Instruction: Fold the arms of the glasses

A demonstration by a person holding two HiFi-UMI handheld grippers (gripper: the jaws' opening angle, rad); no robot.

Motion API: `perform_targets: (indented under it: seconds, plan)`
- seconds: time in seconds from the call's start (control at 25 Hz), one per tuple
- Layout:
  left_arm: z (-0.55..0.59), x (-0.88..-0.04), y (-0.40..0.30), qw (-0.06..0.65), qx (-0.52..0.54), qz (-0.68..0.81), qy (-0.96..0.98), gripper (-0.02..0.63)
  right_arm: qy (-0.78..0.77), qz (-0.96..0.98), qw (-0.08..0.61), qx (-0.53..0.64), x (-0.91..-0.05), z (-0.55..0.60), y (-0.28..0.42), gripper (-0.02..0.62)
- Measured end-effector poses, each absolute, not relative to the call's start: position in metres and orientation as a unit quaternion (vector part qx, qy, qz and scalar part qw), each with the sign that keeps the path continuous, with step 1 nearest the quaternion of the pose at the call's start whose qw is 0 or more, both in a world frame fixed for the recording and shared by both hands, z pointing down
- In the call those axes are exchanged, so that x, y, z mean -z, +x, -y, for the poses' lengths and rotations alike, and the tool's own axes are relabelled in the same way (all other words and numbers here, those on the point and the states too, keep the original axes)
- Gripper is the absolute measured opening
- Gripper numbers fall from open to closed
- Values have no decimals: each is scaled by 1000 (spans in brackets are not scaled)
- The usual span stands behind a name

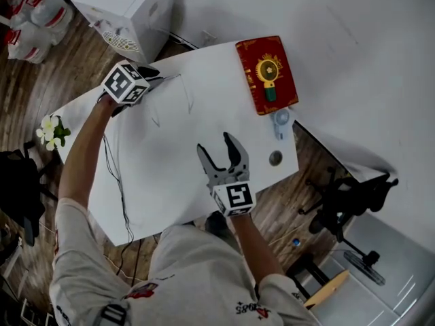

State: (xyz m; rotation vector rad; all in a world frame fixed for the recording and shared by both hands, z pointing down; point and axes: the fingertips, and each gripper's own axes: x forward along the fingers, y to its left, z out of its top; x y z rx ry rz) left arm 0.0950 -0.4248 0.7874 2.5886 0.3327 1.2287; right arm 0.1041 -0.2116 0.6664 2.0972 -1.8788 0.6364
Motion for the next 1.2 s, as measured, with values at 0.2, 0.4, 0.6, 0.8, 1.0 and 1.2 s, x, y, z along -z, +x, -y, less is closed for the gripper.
perform_targets:
  seconds: [0.2, 0.4, 0.6, 0.8, 1.0, 1.2]
  plan:
    - [418, -786, 101, 133, -442, -146, 875, 89, 727, 630, 134, -237, -662, 202, 108, 287]
    - [409, -793, 102, 147, -474, -177, 850, 87, 732, 623, 132, -241, -662, 193, 115, 285]
    - [403, -801, 100, 146, -516, -192, 822, 48, 736, 619, 133, -241, -659, 184, 121, 281]
    - [399, -799, 101, 158, -530, -188, 811, 31, 740, 614, 130, -239, -656, 176, 130, 281]
    - [396, -790, 96, 190, -524, -170, 813, 28, 740, 619, 125, -232, -647, 169, 129, 279]
    - [386, -766, 89, 233, -495, -150, 824, 26, 735, 630, 116, -223, -640, 161, 124, 278]
